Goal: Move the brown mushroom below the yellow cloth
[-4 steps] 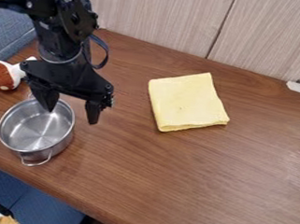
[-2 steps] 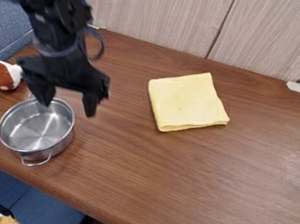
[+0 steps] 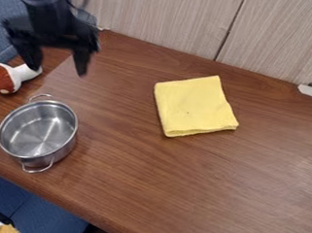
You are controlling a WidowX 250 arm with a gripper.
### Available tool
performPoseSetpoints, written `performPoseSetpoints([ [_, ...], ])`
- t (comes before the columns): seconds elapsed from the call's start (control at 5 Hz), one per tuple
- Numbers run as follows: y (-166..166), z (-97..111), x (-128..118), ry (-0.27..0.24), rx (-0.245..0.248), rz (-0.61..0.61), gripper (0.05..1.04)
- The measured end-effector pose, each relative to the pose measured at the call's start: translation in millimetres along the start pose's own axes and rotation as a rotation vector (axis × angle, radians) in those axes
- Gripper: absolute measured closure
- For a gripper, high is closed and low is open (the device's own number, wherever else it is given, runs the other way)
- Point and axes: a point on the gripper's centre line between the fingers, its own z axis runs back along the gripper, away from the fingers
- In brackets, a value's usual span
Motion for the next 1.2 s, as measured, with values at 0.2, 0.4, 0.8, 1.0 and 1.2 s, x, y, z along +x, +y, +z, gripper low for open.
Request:
performPoseSetpoints([
  [0.2,29,-16,26,0.027,0.039,0.111,0.083],
  [0.4,65,-31,39,0.039,0.139,0.208,0.083],
  [0.8,110,-55,44,0.07,0.217,0.325,0.083],
  [1.0,111,-71,40,0.101,0.223,0.317,0.083],
  [1.2,108,-88,33,0.149,0.206,0.296,0.083],
])
